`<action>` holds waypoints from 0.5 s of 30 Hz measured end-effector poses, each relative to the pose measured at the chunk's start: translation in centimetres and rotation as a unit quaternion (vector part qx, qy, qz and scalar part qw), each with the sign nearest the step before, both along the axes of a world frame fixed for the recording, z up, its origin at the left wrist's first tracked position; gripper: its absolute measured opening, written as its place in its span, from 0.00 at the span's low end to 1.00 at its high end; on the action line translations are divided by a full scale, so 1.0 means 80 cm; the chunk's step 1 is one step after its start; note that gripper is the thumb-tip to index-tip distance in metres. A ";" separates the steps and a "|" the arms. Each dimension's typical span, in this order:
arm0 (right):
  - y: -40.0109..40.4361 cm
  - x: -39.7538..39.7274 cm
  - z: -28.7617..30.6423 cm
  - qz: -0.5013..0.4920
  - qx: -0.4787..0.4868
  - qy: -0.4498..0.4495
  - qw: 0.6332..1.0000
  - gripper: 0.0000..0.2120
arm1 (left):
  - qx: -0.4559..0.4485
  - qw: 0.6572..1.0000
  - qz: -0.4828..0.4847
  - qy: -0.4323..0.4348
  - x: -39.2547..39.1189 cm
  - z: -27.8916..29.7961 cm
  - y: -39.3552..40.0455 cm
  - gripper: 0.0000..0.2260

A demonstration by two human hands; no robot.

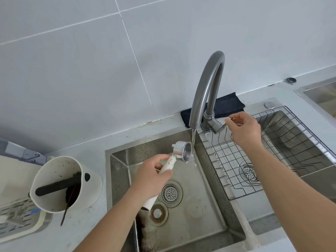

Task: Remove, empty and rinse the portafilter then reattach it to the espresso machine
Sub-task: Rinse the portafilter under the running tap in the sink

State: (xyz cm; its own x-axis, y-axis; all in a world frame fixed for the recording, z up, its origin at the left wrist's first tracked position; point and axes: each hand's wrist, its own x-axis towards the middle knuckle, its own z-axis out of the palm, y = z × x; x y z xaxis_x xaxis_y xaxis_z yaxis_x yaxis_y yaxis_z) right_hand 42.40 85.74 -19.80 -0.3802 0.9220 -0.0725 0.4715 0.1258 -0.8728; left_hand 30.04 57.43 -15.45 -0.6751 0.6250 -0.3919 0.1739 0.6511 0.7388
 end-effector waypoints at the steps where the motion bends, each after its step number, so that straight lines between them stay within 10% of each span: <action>1: -0.001 0.000 0.000 -0.001 0.000 0.002 1.000 0.06 | 0.006 1.000 -0.001 0.015 -0.001 0.000 -0.003 0.18; 15: -0.003 -0.001 0.002 -0.012 -0.004 0.012 1.000 0.06 | -0.025 0.943 -0.114 0.313 -0.017 -0.003 -0.041 0.20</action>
